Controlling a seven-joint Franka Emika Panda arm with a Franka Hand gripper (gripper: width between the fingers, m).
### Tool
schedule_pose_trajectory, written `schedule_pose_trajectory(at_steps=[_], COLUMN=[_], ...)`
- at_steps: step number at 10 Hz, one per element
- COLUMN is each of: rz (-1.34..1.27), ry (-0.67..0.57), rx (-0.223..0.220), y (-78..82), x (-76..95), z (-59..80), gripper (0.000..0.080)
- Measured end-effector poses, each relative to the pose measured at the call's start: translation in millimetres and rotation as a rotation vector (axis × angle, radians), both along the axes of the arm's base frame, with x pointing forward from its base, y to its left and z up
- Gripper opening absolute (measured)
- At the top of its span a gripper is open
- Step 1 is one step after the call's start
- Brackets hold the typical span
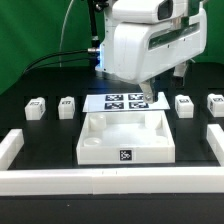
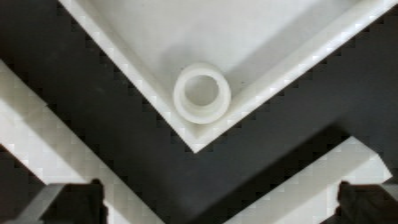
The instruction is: Assemble one leg
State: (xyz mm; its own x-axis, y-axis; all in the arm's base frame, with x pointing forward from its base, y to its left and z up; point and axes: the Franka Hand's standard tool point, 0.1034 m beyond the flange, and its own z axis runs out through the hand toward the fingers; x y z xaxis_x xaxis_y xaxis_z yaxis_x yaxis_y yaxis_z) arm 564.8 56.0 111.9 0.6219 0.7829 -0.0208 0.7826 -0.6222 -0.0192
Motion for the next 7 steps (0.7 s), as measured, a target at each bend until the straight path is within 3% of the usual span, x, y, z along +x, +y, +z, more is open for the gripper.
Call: schedule_pose_trajectory(at_steps=[2, 7], rz=[0.015, 0.370], ry=[0.001, 0.035], rx=[-0.001, -0.001], y=[-2.5, -33.4], x=[-2.3, -59.0], z=[-0.8, -12.6], gripper=[0.0650, 0.0650])
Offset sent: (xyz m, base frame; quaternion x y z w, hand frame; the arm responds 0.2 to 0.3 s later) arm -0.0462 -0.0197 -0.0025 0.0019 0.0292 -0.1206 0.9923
